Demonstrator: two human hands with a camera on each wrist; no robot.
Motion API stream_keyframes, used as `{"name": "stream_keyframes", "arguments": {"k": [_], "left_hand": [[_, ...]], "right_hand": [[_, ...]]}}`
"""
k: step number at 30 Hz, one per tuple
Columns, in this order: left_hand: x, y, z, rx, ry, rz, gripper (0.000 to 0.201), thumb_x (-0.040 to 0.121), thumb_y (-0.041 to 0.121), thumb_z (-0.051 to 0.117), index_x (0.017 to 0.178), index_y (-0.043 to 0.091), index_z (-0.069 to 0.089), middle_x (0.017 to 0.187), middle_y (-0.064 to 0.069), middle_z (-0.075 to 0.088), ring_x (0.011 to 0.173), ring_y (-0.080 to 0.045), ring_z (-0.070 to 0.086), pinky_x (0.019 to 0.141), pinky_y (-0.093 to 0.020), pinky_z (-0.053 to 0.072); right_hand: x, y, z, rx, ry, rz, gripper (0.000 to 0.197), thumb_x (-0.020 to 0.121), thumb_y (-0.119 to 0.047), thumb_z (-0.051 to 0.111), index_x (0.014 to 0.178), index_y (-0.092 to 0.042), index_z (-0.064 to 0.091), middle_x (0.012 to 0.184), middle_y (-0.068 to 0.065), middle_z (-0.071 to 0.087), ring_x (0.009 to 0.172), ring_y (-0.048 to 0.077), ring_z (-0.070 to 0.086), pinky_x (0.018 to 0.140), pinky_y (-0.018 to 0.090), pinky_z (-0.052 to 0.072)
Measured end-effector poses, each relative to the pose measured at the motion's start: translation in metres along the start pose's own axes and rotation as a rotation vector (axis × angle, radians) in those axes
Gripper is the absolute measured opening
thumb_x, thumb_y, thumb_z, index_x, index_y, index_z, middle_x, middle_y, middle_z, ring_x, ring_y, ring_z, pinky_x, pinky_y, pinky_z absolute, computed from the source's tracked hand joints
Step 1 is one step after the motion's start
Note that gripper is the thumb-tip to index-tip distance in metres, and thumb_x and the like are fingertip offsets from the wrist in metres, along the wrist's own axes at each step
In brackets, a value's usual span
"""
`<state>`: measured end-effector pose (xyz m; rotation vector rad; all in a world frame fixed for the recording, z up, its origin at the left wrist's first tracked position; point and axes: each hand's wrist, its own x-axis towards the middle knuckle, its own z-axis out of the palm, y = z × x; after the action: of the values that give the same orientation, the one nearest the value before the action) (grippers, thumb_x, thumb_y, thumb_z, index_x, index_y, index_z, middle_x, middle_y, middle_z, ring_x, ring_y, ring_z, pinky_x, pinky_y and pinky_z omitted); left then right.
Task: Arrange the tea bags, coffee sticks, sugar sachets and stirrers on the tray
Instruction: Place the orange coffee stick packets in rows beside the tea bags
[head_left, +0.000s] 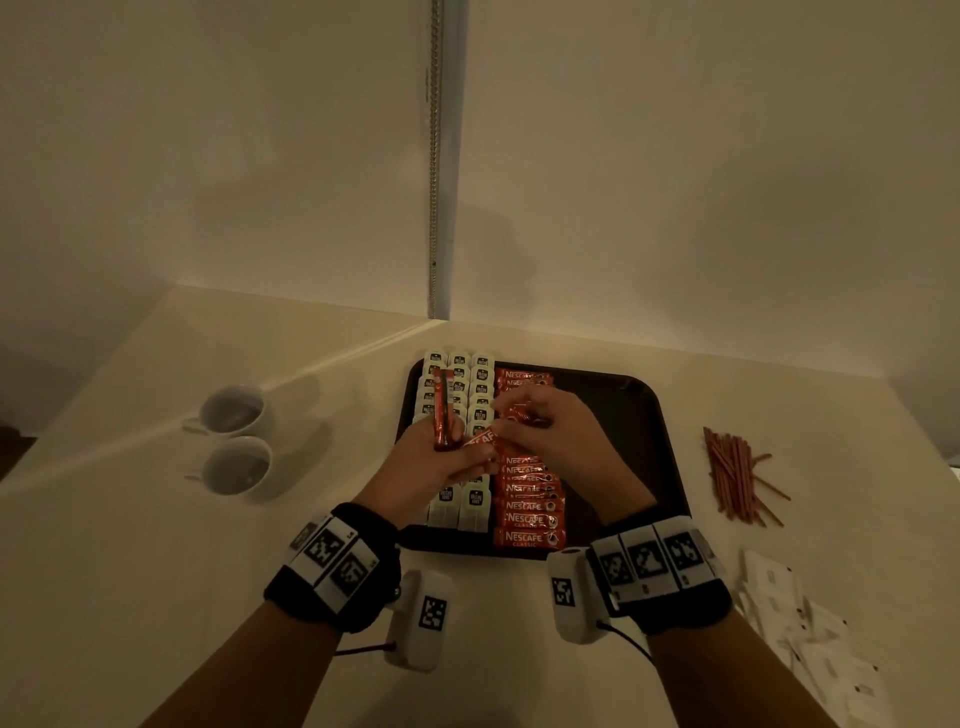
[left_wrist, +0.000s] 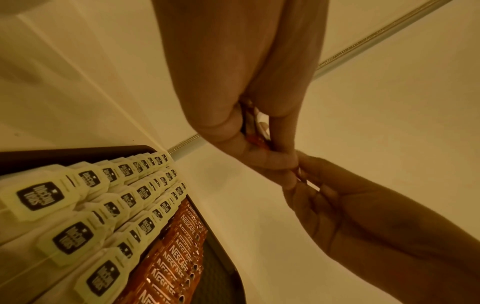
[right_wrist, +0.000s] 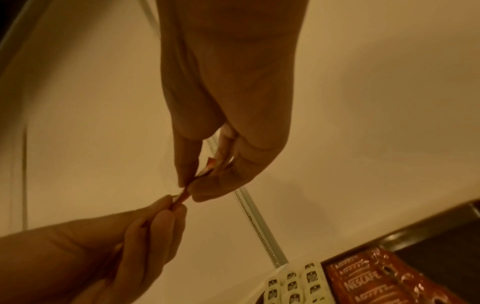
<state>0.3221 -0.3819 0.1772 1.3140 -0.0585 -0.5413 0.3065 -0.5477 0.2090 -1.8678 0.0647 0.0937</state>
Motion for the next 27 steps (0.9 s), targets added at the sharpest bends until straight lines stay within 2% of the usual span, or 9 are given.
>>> {"name": "stream_keyframes", "arguments": {"k": [2, 7, 12, 15, 18, 21, 23, 25, 27], "left_hand": [[0.001, -0.002, -0.002, -0.027, 0.003, -0.002, 0.02, 0.084, -0.003, 0.064, 0.088, 0.008, 0.048, 0.1, -0.02, 0.07, 0.089, -0.025, 0.071, 0.074, -0.025, 0.058], [0.003, -0.009, -0.005, -0.155, 0.099, 0.045, 0.034, 0.084, -0.008, 0.061, 0.066, 0.012, 0.04, 0.085, -0.011, 0.072, 0.089, -0.022, 0.07, 0.068, -0.02, 0.055], [0.005, -0.007, -0.008, 0.018, 0.157, 0.096, 0.039, 0.078, -0.008, 0.068, 0.065, 0.012, 0.038, 0.084, -0.013, 0.073, 0.083, -0.02, 0.071, 0.067, -0.023, 0.056], [0.009, -0.001, -0.014, 0.188, 0.193, 0.171, 0.043, 0.072, -0.009, 0.074, 0.064, 0.012, 0.038, 0.082, -0.013, 0.073, 0.085, -0.02, 0.072, 0.073, -0.028, 0.057], [0.01, 0.003, -0.012, 0.376, 0.191, 0.189, 0.041, 0.075, 0.0, 0.075, 0.066, 0.013, 0.038, 0.082, -0.01, 0.072, 0.08, -0.007, 0.071, 0.071, -0.021, 0.055], [0.008, 0.002, -0.01, 0.436, 0.225, 0.096, 0.03, 0.09, 0.03, 0.063, 0.073, 0.014, 0.044, 0.072, -0.007, 0.064, 0.063, -0.007, 0.065, 0.067, -0.022, 0.054], [0.007, -0.002, -0.012, 0.344, 0.223, -0.011, 0.037, 0.095, 0.047, 0.046, 0.073, 0.017, 0.045, 0.059, 0.001, 0.045, 0.05, -0.009, 0.044, 0.052, -0.018, 0.043], [0.007, -0.006, -0.018, 0.259, 0.241, -0.075, 0.044, 0.098, 0.051, 0.033, 0.07, 0.019, 0.044, 0.052, 0.008, 0.036, 0.045, -0.007, 0.031, 0.043, -0.016, 0.031], [0.008, -0.009, -0.023, 0.244, 0.286, -0.107, 0.046, 0.101, 0.046, 0.027, 0.072, 0.018, 0.05, 0.048, 0.011, 0.039, 0.042, -0.005, 0.031, 0.044, -0.019, 0.027]], "right_hand": [[0.001, 0.0, -0.003, 0.032, 0.004, 0.032, 0.009, 0.082, -0.007, 0.067, 0.09, -0.012, 0.068, 0.092, 0.006, 0.068, 0.076, 0.017, 0.069, 0.067, 0.023, 0.057], [0.0, 0.003, -0.009, 0.182, 0.031, 0.135, 0.008, 0.085, -0.006, 0.062, 0.086, -0.011, 0.067, 0.086, 0.006, 0.067, 0.071, 0.011, 0.067, 0.066, 0.019, 0.055], [-0.001, 0.01, -0.016, 0.125, 0.054, 0.103, 0.009, 0.086, -0.006, 0.061, 0.087, -0.013, 0.066, 0.092, 0.004, 0.066, 0.073, 0.008, 0.067, 0.063, 0.016, 0.053], [-0.003, 0.02, -0.024, -0.091, -0.066, 0.105, 0.014, 0.088, -0.01, 0.06, 0.092, -0.022, 0.067, 0.097, -0.001, 0.067, 0.087, 0.014, 0.066, 0.076, 0.024, 0.055], [-0.005, 0.032, -0.029, -0.137, -0.13, 0.116, 0.018, 0.089, -0.011, 0.058, 0.095, -0.025, 0.067, 0.103, -0.004, 0.065, 0.096, 0.012, 0.062, 0.079, 0.022, 0.051], [-0.005, 0.051, -0.033, -0.238, -0.117, 0.116, 0.021, 0.09, -0.01, 0.056, 0.096, -0.026, 0.067, 0.107, -0.004, 0.063, 0.098, 0.011, 0.06, 0.076, 0.019, 0.05], [-0.009, 0.07, -0.037, -0.332, -0.107, 0.134, 0.019, 0.091, -0.01, 0.056, 0.098, -0.024, 0.066, 0.107, -0.007, 0.061, 0.097, 0.007, 0.058, 0.079, 0.018, 0.049], [-0.017, 0.09, -0.038, -0.397, -0.075, 0.165, 0.016, 0.09, -0.009, 0.057, 0.096, -0.022, 0.065, 0.1, -0.013, 0.058, 0.089, -0.003, 0.054, 0.081, 0.015, 0.047], [-0.027, 0.109, -0.037, -0.431, -0.043, 0.197, 0.016, 0.088, -0.007, 0.06, 0.092, -0.022, 0.062, 0.094, -0.016, 0.057, 0.085, -0.007, 0.053, 0.087, 0.02, 0.048]]}}
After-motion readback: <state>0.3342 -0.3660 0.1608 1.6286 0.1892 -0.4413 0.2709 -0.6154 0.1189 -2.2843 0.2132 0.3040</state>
